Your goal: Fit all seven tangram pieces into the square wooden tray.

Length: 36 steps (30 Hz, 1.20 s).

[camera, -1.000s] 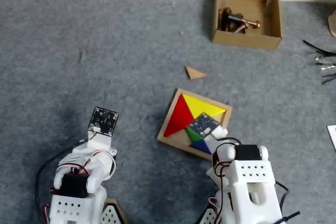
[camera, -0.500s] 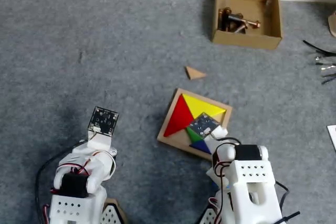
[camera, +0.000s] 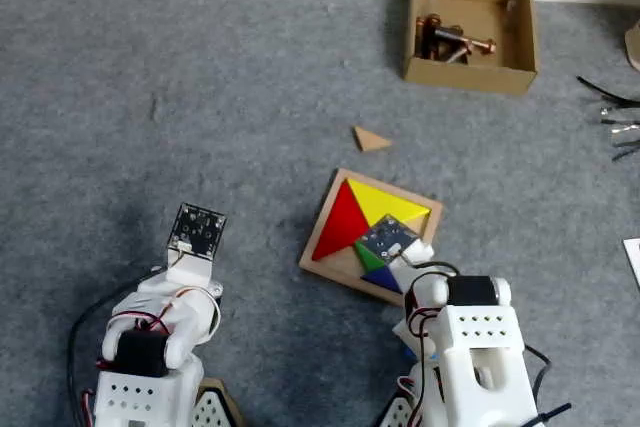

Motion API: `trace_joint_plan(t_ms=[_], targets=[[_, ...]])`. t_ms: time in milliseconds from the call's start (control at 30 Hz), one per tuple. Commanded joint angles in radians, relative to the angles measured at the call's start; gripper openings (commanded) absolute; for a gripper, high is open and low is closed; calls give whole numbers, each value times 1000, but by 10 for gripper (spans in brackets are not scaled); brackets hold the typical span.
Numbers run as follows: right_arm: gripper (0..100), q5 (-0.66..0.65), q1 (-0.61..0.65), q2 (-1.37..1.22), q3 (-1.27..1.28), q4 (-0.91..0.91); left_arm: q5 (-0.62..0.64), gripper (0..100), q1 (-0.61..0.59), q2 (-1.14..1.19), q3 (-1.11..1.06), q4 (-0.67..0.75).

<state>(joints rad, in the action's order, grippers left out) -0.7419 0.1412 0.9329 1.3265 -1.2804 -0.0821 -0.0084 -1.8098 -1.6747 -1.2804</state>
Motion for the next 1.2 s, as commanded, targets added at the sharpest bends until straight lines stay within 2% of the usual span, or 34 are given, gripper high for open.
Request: trace_joint_plan(t_ms=[0,333,533,600,767,1000,1167], targets=[[185,-8,-8,-2,2,-5,11,11,-15,-15,-21,2],[185,6,-7,2,-1,-45,11,11,-15,-15,-21,3],[184,258,25,-4,-147,-133,11,11,-15,-15,-21,3],[184,279,35,-4,-177,-127,11,11,-15,-15,-21,3],[184,270,36,4,-147,-101,11,11,-15,-15,-21,3],[184,143,36,4,31,120,11,11,-15,-15,-21,3],[184,100,38,4,65,120,11,11,-15,-15,-21,3]])
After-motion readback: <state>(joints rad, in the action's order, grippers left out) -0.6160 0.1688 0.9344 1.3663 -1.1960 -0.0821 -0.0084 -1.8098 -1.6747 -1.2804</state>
